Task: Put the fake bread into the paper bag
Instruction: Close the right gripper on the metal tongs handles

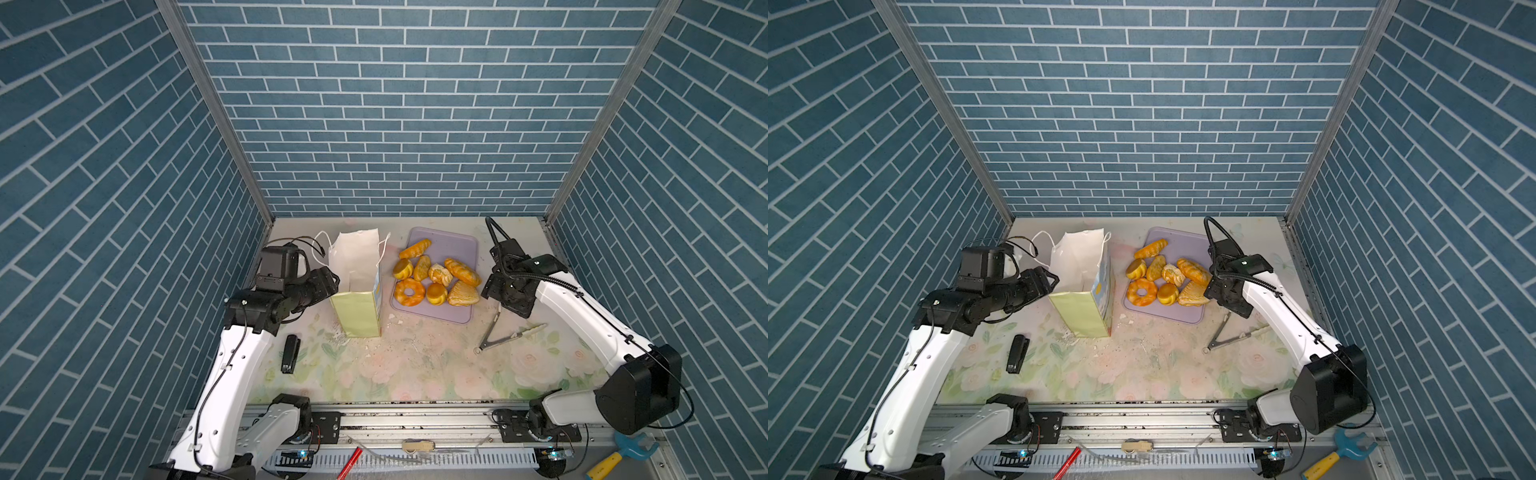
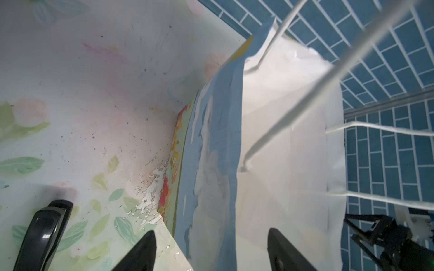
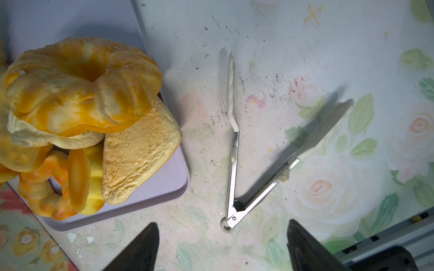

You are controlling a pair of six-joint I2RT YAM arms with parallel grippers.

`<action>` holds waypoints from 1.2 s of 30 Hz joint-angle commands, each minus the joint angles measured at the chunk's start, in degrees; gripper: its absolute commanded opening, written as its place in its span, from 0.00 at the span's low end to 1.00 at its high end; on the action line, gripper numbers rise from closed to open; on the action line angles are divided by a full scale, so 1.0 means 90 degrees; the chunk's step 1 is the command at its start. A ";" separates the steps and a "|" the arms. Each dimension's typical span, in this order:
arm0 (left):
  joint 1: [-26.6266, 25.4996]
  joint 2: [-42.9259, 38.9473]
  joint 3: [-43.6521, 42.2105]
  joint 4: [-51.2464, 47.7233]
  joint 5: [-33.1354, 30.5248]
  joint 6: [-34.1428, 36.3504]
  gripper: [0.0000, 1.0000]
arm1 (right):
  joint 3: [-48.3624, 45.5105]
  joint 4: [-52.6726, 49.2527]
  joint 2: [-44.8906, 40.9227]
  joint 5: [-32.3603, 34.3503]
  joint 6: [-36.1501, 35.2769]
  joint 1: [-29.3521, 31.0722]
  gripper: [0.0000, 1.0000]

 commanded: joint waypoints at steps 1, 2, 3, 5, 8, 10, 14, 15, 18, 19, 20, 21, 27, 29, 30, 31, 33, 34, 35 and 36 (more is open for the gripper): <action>-0.0026 0.0276 0.0665 -0.0386 -0.0618 0.0742 0.79 | -0.0053 -0.0302 0.0074 0.0122 0.0225 0.0028 0.88; -0.0026 0.0403 0.0828 -0.0427 -0.0664 0.0920 0.79 | -0.0097 -0.0308 0.0106 0.0068 0.0245 0.0020 0.89; -0.0025 0.0532 0.1017 -0.0442 -0.0703 0.1100 0.79 | -0.0173 -0.0308 0.0132 0.0000 0.0280 0.0009 0.91; -0.0026 0.0755 0.1335 -0.0383 -0.0702 0.1434 0.79 | -0.0424 -0.0211 0.0121 -0.0138 0.0337 -0.0080 0.92; -0.0026 0.1142 0.1779 -0.0410 -0.0741 0.1813 0.80 | -0.0967 0.0066 -0.0042 -0.0498 0.0512 -0.0343 0.93; -0.0026 0.1386 0.2017 -0.0471 -0.0786 0.2021 0.80 | -0.1274 0.0217 -0.0180 -0.0626 0.0602 -0.0497 0.93; -0.0016 0.1703 0.2241 -0.0472 -0.0818 0.2340 0.81 | -0.1728 0.0390 -0.0257 -0.0883 0.0677 -0.0817 0.96; -0.0015 0.1780 0.2310 -0.0485 -0.0826 0.2408 0.82 | -0.1842 0.0489 -0.0257 -0.0944 0.0687 -0.0891 0.96; -0.0016 0.1891 0.2474 -0.0478 -0.0876 0.2565 0.82 | -0.2008 0.0806 -0.0177 -0.0941 0.0649 -0.0987 0.99; -0.0016 0.1903 0.2508 -0.0455 -0.0903 0.2600 0.83 | -0.2015 0.0900 -0.0126 -0.0933 0.0612 -0.0988 0.99; -0.0015 0.1906 0.2531 -0.0435 -0.0921 0.2637 0.83 | -0.1999 0.0950 -0.0064 -0.0926 0.0608 -0.0988 0.98; -0.0016 0.1920 0.2567 -0.0435 -0.0944 0.2678 0.84 | -0.1979 0.1002 0.0020 -0.0919 0.0587 -0.0993 0.99; 0.0003 0.2039 0.2713 -0.0501 -0.0910 0.2760 0.84 | -0.1999 0.1284 0.0477 -0.0983 0.0503 -0.0988 0.99; 0.0003 0.2061 0.2731 -0.0493 -0.0897 0.2758 0.84 | -0.2062 0.1407 0.0566 -0.0990 0.0499 -0.0996 0.98; 0.0003 0.2067 0.2741 -0.0494 -0.0897 0.2752 0.84 | -0.2085 0.1491 0.0630 -0.1033 0.0502 -0.0997 0.99; 0.0011 0.2078 0.2764 -0.0499 -0.0906 0.2752 0.84 | -0.2112 0.1543 0.0689 -0.1063 0.0487 -0.0995 0.98; 0.0013 0.2077 0.2773 -0.0511 -0.0907 0.2741 0.84 | -0.2115 0.1631 0.0815 -0.1071 0.0431 -0.0997 0.97; 0.0018 0.2075 0.2776 -0.0509 -0.0907 0.2728 0.84 | -0.2123 0.1676 0.0867 -0.1063 0.0398 -0.1001 0.96; 0.0022 0.2074 0.2766 -0.0510 -0.0907 0.2721 0.84 | -0.2130 0.1715 0.0933 -0.1064 0.0371 -0.1021 0.96; 0.0023 0.2078 0.2756 -0.0506 -0.0907 0.2721 0.84 | -0.2140 0.1756 0.0990 -0.1065 0.0338 -0.1036 0.94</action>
